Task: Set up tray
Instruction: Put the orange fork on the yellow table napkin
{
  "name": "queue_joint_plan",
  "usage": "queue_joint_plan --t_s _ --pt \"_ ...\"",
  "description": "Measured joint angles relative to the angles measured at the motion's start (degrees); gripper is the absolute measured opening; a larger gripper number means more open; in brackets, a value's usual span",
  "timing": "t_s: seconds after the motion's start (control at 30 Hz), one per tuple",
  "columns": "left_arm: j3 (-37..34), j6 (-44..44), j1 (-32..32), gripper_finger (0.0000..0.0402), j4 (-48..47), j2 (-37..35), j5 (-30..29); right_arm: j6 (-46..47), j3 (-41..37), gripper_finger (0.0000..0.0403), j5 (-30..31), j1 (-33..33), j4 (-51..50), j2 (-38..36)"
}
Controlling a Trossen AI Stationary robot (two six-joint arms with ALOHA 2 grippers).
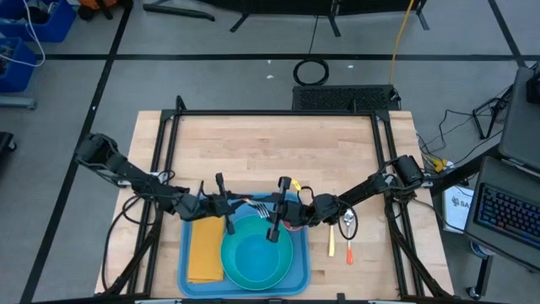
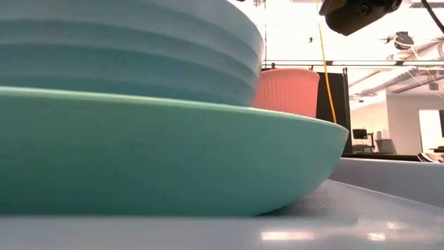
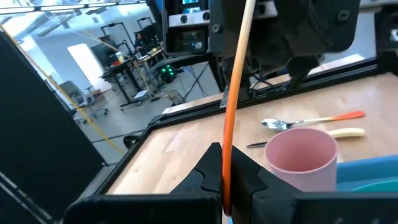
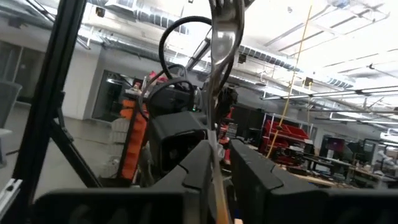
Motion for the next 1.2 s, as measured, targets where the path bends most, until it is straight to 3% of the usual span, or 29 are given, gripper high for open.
queue_joint_plan --t_s 0.4,0.73,0.97,1.2 --pt "0.0 -2.7 -0.2 0.0001 0.5 -0.6 1.4 -1.4 0.0 0.0116 0.4 -0.1 -1.8 0.0" --pt "0.0 0.0 -3.8 0.0001 -3.7 -8.3 -7.1 -7.4 0.0 0.0134 0.1 1.6 -3.0 0.0" --pt "0.0 -7.9 -7.7 0.0001 -13.7 -15.1 -12.0 -11.3 0.0 0.0129 3.5 3.0 -3.0 0.0" --pt "0.0 -24.4 -12.8 0.0001 -27.9 -21.1 -18.4 -15.6 0.0 0.0128 6.7 3.9 -3.0 -0.1"
